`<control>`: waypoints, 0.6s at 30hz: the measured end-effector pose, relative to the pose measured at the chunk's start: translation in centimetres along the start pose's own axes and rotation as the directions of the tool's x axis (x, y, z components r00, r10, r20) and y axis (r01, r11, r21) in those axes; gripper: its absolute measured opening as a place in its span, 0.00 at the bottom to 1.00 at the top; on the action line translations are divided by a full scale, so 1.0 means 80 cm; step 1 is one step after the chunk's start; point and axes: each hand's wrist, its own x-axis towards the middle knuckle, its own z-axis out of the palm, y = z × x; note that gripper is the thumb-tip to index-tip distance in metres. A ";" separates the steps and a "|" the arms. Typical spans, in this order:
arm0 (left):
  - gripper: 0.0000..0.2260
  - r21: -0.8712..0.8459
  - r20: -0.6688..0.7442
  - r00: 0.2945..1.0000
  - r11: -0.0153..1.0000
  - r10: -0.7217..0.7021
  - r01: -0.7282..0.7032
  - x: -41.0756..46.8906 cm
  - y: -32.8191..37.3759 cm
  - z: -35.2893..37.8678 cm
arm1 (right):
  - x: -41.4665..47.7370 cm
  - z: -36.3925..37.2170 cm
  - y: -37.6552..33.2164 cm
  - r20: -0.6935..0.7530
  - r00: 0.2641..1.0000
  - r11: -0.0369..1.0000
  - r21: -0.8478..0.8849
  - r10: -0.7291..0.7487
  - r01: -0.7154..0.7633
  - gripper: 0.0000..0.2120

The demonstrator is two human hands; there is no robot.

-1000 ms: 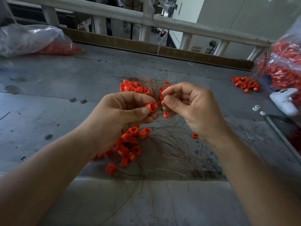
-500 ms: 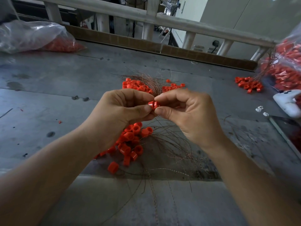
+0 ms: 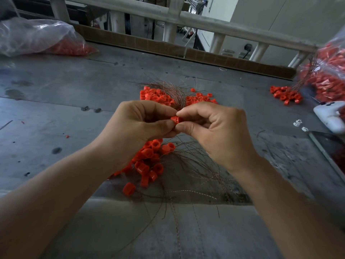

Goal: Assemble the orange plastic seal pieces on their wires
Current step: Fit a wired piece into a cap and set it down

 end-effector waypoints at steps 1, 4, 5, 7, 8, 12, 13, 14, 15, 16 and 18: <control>0.07 0.003 -0.002 1.000 1.000 0.003 -0.003 0.000 0.000 0.000 | 0.000 0.000 0.000 -0.008 1.000 1.000 -0.009 -0.006 0.006 0.08; 0.07 0.021 -0.005 1.000 1.000 0.005 -0.005 -0.001 -0.001 0.001 | -0.001 0.000 0.002 -0.014 1.000 1.000 0.011 0.022 -0.021 0.09; 0.07 0.021 -0.001 1.000 1.000 -0.001 0.001 -0.001 -0.001 0.001 | -0.002 0.001 0.003 -0.015 0.999 0.999 0.018 0.031 -0.031 0.09; 0.08 0.003 0.023 1.000 1.000 -0.019 0.019 -0.001 0.000 0.000 | -0.002 0.000 0.002 -0.017 0.999 0.999 0.036 0.036 -0.035 0.09; 0.08 -0.021 0.044 0.999 0.999 -0.030 0.031 -0.001 0.001 -0.001 | -0.003 0.000 0.002 -0.017 0.999 0.998 0.049 0.039 -0.038 0.09; 0.08 -0.032 0.064 0.996 0.998 -0.056 0.058 -0.003 -0.001 0.000 | -0.004 -0.002 0.001 -0.007 0.999 0.998 0.056 0.032 -0.031 0.07; 0.08 0.005 0.051 0.997 0.999 -0.050 0.050 -0.004 -0.002 0.001 | -0.005 -0.001 0.001 -0.001 1.000 1.000 -0.001 -0.014 0.014 0.06; 0.08 0.040 0.041 0.998 0.998 -0.043 0.041 -0.004 -0.002 0.001 | -0.006 0.000 0.000 0.008 0.998 0.995 -0.075 -0.064 0.065 0.06; 0.09 0.057 0.035 0.999 0.998 -0.039 0.037 -0.005 -0.003 0.001 | -0.007 0.001 0.000 0.010 0.995 0.987 -0.128 -0.099 0.100 0.07; 0.09 0.051 0.032 0.999 0.998 -0.043 0.042 -0.005 -0.003 0.001 | -0.007 0.001 0.000 0.008 0.994 0.984 -0.138 -0.111 0.111 0.07; 0.09 0.014 0.027 0.998 0.998 -0.063 0.062 -0.005 -0.002 0.001 | -0.007 -0.001 0.001 -0.004 0.995 0.992 -0.078 -0.103 0.102 0.07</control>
